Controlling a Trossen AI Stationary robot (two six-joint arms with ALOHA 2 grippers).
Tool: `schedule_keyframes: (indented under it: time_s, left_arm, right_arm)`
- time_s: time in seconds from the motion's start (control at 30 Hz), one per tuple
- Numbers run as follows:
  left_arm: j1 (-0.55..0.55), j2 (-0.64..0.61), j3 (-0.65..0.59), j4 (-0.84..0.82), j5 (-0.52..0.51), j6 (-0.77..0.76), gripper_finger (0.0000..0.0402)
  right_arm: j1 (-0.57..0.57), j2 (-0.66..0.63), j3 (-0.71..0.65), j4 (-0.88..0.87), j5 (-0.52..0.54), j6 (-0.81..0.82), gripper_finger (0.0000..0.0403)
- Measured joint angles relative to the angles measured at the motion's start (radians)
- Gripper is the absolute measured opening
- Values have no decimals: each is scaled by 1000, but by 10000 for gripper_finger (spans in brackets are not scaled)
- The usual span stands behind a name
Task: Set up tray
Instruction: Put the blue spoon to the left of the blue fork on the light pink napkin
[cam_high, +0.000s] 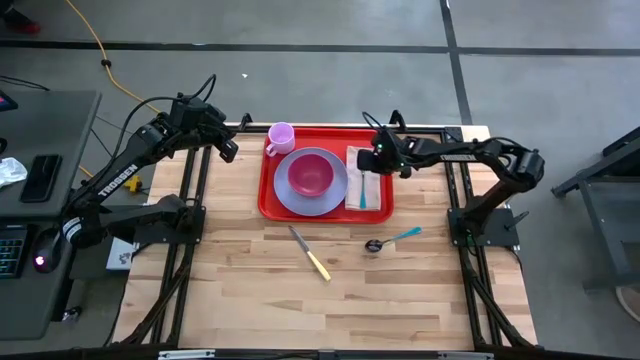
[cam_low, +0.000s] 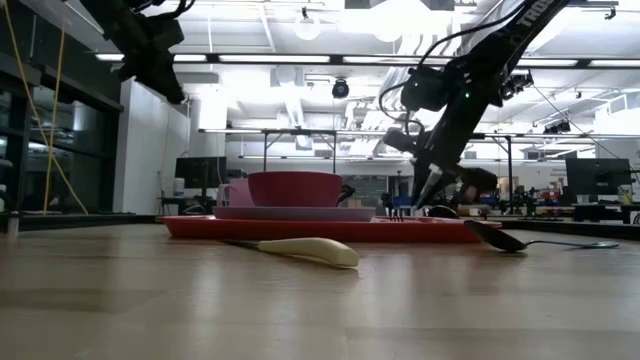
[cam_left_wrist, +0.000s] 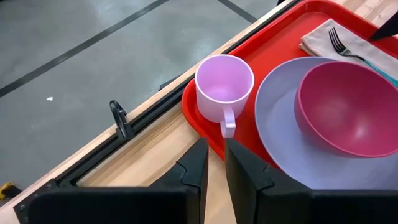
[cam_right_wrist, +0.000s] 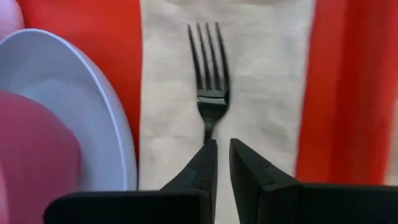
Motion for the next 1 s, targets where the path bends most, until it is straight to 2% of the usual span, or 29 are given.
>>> schedule_keyframes:
  time_s: [0.23, 0.57, 0.77, 1.0]
  left_arm:
    - [0, 0, 0, -1, 0, 1, 85]
    - [0, -5, 0, -90, 15, -1, 85]
    - [0, -37, 0, -137, 144, -40, 85]
    - [-1, -110, 0, -188, 327, -68, 85]
  right_arm:
    - [0, -95, 0, -81, 21, -42, 12]
    - [68, -340, 0, -181, -22, -161, 2]
    - [128, -466, 0, -278, -22, -220, 3]
    - [190, -556, 0, -336, -28, -307, 1]
